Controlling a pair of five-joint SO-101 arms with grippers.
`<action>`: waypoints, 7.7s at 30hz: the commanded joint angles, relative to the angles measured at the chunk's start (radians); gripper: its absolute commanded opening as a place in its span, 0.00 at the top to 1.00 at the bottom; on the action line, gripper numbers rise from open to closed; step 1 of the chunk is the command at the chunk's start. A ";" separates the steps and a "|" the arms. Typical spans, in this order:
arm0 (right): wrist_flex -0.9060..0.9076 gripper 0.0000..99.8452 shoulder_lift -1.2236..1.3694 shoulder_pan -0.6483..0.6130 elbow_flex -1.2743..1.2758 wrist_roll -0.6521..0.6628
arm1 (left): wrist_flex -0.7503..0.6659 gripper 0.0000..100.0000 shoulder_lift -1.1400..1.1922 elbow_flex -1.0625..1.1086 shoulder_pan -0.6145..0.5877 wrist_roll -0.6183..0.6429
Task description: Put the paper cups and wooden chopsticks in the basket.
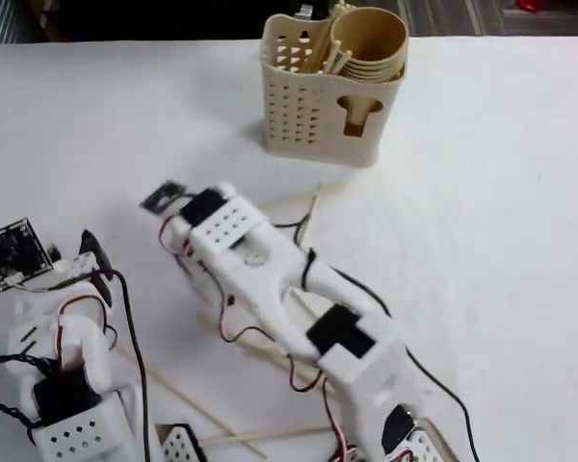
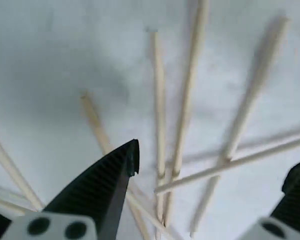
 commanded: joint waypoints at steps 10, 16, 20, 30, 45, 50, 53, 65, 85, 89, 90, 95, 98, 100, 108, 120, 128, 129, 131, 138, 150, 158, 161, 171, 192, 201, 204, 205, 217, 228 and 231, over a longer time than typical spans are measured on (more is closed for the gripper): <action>-0.173 0.56 0.183 0.056 -0.011 0.002 | 0.005 0.83 -0.012 -0.006 -0.007 -0.009; -0.165 0.75 0.186 0.061 -0.011 0.003 | 0.003 0.83 -0.012 -0.006 -0.007 -0.009; -0.165 0.88 0.186 0.061 -0.012 0.003 | 0.003 0.83 -0.012 -0.006 -0.007 -0.009; -0.162 0.98 0.183 0.133 -0.012 0.101 | 0.003 0.83 -0.012 -0.006 -0.007 -0.009; -0.053 0.98 -0.249 0.137 -0.006 0.199 | 0.002 0.83 -0.012 -0.006 -0.007 -0.009; -0.039 0.98 -0.266 0.136 -0.005 0.193 | 0.002 0.83 -0.012 -0.006 -0.007 -0.011; -0.051 0.98 -0.254 0.127 0.009 0.192 | 0.002 0.83 -0.012 -0.006 -0.007 -0.011; -0.208 0.84 0.015 0.119 0.077 0.192 | 0.000 0.83 -0.012 -0.006 -0.007 -0.011; -0.163 0.98 0.093 0.094 -0.031 0.213 | -0.002 0.83 -0.012 -0.006 -0.007 -0.034; -0.107 0.98 -0.079 0.131 -0.055 0.229 | -0.002 0.83 -0.012 -0.005 -0.007 -0.035; -0.094 0.98 -0.125 0.139 -0.058 0.229 | -0.002 0.83 -0.012 -0.005 -0.007 -0.035; -0.061 0.98 -0.332 0.170 -0.058 0.253 | -0.002 0.83 -0.012 -0.005 -0.007 -0.035; -0.068 0.98 -0.432 0.191 -0.060 0.256 | -0.002 0.83 -0.012 -0.005 -0.007 -0.035; -0.105 0.98 -0.493 0.206 -0.060 0.256 | -0.002 0.83 -0.012 -0.005 -0.007 -0.035; -0.504 0.98 -0.690 0.315 -0.060 0.221 | -0.002 0.83 -0.012 -0.005 -0.007 -0.035; -1.214 0.98 -0.690 0.478 -0.058 0.031 | -0.002 0.83 -0.012 -0.005 -0.007 -0.035; -1.297 0.98 -0.526 0.518 -0.054 0.034 | -0.002 0.83 -0.012 -0.005 -0.007 -0.035; -1.297 0.98 -0.495 0.524 -0.058 0.035 | -0.002 0.83 -0.012 -0.005 -0.007 -0.035; -1.294 0.96 -0.441 0.533 -0.058 0.037 | 0.000 0.83 -0.012 -0.005 -0.007 -0.035; -1.147 0.78 -0.489 0.541 -0.069 0.031 | -0.002 0.83 -0.012 -0.005 -0.007 -0.037; -0.369 0.96 -0.895 0.492 0.124 0.029 | 0.015 0.83 -0.007 -0.094 0.039 -0.112; -0.341 0.98 -1.036 0.541 0.476 0.029 | 0.215 0.83 -0.004 -0.273 0.229 -0.259; -0.343 0.98 -1.047 0.541 0.552 0.029 | 0.292 0.83 -0.004 -0.345 0.259 -0.319; -0.573 0.98 -1.047 0.759 0.720 -0.003 | 0.477 0.83 0.211 -0.534 0.340 -0.523; -0.831 0.98 -1.046 1.122 0.815 -0.163 | 0.589 0.74 1.013 -0.752 1.027 -1.148; -0.835 0.98 -1.046 1.142 0.815 -0.163 | 0.427 0.74 1.300 -0.752 1.233 -1.065; -0.835 0.98 -1.046 1.150 0.813 -0.163 | 0.374 0.74 1.369 -0.752 1.280 -1.031; -0.835 0.98 -1.046 1.162 0.813 -0.163 | 0.361 0.74 1.392 -0.750 1.291 -1.022; -0.837 0.98 -1.055 1.213 0.809 -0.163 | 0.183 0.83 1.633 -0.767 1.343 -0.850; -0.837 0.98 -1.055 1.213 0.809 -0.163 | 0.175 0.98 1.684 -0.776 1.372 -0.761; -0.837 0.98 -1.053 1.213 0.809 -0.161 | 0.206 0.98 1.678 -0.761 1.382 -0.755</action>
